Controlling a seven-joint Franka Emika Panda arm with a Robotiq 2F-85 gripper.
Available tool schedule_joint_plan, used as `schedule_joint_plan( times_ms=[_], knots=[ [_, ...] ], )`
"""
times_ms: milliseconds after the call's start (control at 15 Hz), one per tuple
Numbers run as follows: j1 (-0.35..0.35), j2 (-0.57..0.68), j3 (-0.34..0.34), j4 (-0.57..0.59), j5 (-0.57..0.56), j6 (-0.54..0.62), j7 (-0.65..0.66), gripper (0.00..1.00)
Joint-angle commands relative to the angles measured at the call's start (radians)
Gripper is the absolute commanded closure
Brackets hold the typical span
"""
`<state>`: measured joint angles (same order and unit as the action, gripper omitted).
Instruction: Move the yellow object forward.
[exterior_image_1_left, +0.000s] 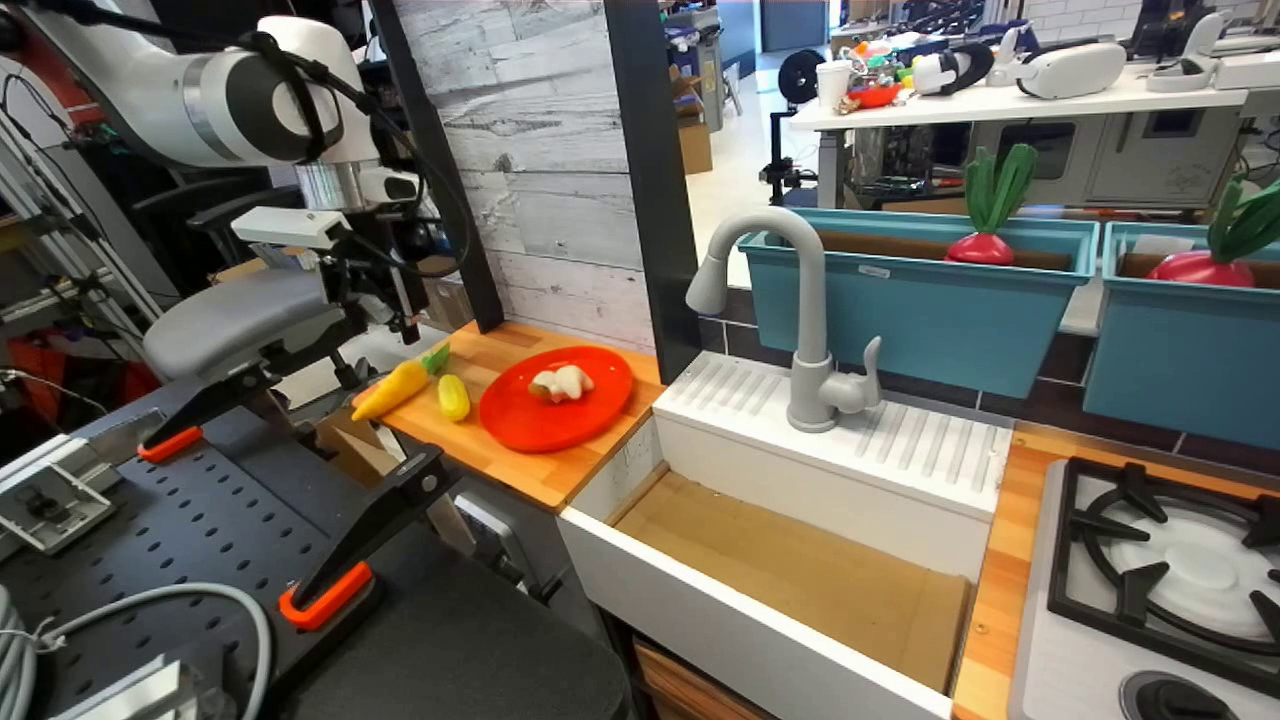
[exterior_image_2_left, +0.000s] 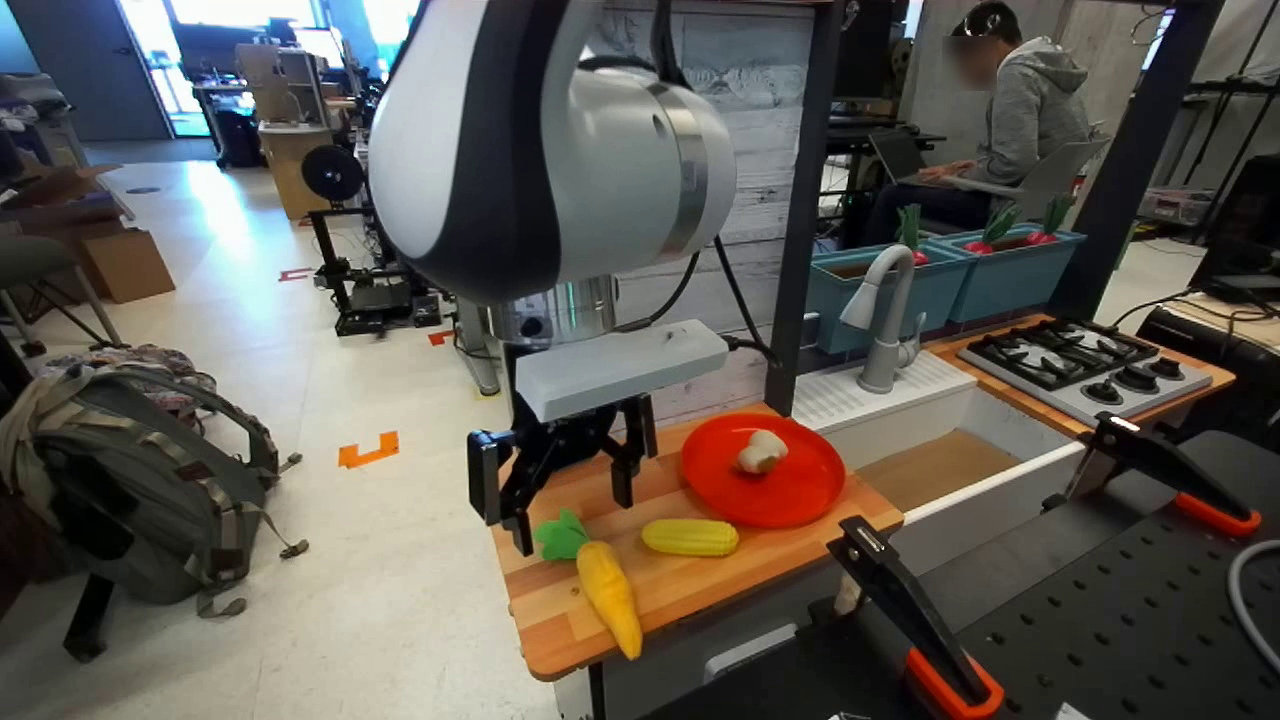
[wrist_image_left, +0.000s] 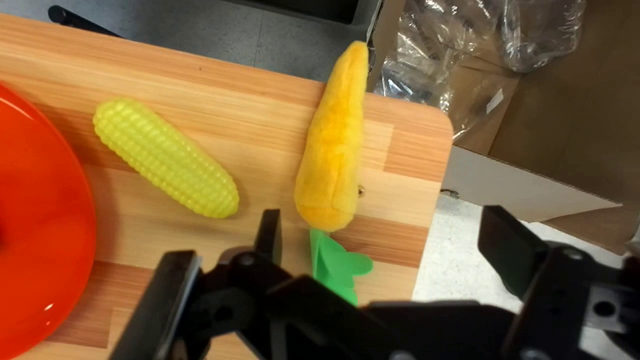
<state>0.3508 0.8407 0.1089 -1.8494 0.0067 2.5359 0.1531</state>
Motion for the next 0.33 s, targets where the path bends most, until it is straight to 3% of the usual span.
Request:
schedule_joint_plan(
  times_ms=[0,67,133,267],
  knots=[
    [-0.065,-0.168,0.07,-0.161,0.005,0.005,-0.102,0.0],
    [-0.089,-0.214,0.088,-0.198,0.019,0.031,-0.128,0.0],
    [-0.035,-0.099,0.047,-0.085,-0.004,0.003,-0.059,0.0],
    [-0.063,-0.168,0.069,-0.138,0.0,0.004,-0.088,0.0]
  ],
)
